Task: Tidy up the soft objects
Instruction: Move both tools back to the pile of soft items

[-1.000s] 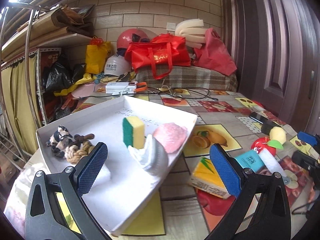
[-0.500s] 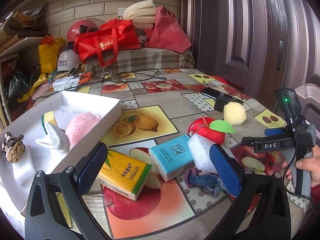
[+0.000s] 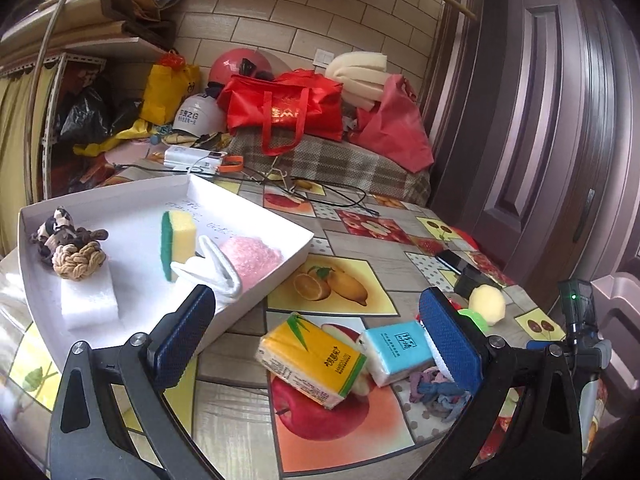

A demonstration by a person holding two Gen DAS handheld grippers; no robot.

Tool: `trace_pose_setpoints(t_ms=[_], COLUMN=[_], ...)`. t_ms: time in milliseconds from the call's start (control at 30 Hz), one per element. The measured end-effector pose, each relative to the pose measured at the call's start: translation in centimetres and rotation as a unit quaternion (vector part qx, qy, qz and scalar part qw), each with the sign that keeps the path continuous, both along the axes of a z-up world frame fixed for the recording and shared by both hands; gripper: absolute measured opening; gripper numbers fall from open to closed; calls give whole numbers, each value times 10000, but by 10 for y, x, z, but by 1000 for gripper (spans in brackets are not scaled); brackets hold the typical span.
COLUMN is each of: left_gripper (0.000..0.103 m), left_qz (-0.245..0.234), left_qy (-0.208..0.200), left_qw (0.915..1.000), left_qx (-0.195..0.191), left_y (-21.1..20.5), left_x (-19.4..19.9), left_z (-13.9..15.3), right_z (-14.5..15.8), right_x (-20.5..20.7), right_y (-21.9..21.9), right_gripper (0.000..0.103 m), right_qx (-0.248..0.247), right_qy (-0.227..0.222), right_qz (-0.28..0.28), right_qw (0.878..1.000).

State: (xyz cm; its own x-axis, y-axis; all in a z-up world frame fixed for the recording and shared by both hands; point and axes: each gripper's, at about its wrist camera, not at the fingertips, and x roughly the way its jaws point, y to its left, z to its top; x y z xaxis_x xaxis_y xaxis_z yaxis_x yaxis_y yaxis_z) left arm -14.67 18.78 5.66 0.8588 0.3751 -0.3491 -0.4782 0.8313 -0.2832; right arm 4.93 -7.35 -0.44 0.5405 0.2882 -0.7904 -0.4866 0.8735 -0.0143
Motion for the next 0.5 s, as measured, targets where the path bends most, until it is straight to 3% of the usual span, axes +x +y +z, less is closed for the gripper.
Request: trace_pose_setpoints(t_ms=[100, 333, 500], left_gripper=[103, 103, 103], left_qz=[79, 178, 257], left_qy=[179, 115, 29], left_qw=[9997, 9958, 9969], left_qx=[-175, -887, -748], left_y=[12, 35, 35], left_x=[2, -3, -11], left_z=[-7, -20, -16], right_z=[0, 0, 0], right_x=[0, 0, 0], right_y=[0, 0, 0], right_gripper=[103, 103, 103], right_qx=[-1, -3, -4], right_qy=[0, 2, 2], right_qz=[0, 0, 0], right_qw=[10000, 10000, 10000])
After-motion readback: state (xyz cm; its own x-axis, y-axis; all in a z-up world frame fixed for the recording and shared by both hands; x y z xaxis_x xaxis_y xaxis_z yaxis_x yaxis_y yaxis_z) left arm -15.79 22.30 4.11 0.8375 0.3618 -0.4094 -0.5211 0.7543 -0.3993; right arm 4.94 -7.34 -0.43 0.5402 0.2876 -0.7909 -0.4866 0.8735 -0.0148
